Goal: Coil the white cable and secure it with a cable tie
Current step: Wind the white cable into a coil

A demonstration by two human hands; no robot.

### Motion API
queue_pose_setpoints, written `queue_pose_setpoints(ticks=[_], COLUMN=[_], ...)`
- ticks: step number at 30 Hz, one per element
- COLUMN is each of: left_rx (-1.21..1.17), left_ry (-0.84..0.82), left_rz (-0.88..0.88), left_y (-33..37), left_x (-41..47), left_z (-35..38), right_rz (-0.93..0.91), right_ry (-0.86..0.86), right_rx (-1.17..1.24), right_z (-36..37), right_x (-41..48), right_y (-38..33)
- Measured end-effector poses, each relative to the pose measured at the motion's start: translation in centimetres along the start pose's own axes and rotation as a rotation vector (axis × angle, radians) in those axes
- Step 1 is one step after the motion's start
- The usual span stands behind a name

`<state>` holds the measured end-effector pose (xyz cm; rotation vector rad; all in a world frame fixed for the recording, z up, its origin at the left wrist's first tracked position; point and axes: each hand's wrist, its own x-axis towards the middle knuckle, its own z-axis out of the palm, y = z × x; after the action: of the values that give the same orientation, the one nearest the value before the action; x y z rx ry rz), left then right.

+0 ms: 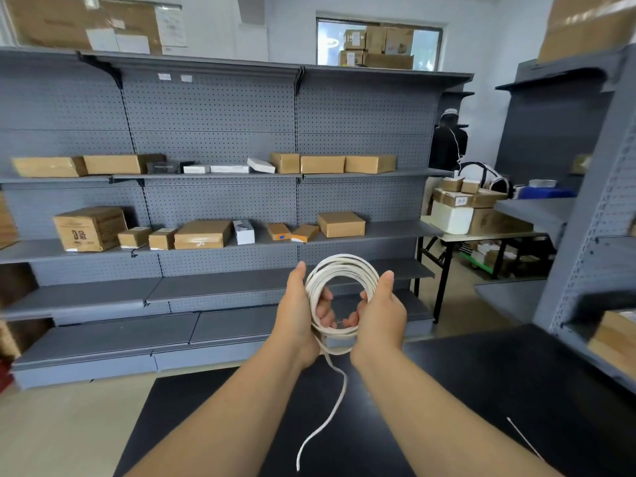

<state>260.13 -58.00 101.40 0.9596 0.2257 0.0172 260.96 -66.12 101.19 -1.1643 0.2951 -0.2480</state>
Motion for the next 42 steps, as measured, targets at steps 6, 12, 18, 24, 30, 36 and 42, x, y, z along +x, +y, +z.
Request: queue_pose_setpoints(ticks=[6, 12, 18, 24, 30, 36, 42], left_rx=[-0.024, 0.214, 0.611, 0.843, 0.93, 0.88, 0.874], left_ry=[-0.024, 0.225, 0.26, 0.194, 0.289, 0.32, 0.312], left_rz=[-0.061, 0.086, 0.269, 0.244, 0.374, 0.474, 0.474], left_y=[-0.4, 0.7, 2.1, 2.8, 2.4, 1.6, 0.9], left_x=[-0.5, -0.4, 0.5, 0.8, 1.5, 1.0, 0.8], left_z=[-1.6, -2.7, -4.0, -4.7, -4.7, -3.6, -3.1], right_rz=[0.045, -0.195, -0.514, -0.32, -0.386, -0.665, -0.787], right_ry=[0.031, -0.177, -0.504, -0.668, -0.631, -0.555, -0.616], right_rx=[-0.023, -0.109, -0.542, -0.726, -0.86, -0.94, -1.24], right_z=[0.5, 0.4, -0.8, -0.3, 0.3, -0.5, -1.5], right_x=[0.3, -0.8, 0.6, 0.7, 0.3, 0.7, 0.6], right_y=[1.8, 3.7, 4.0, 1.9, 2.2, 1.8, 0.8])
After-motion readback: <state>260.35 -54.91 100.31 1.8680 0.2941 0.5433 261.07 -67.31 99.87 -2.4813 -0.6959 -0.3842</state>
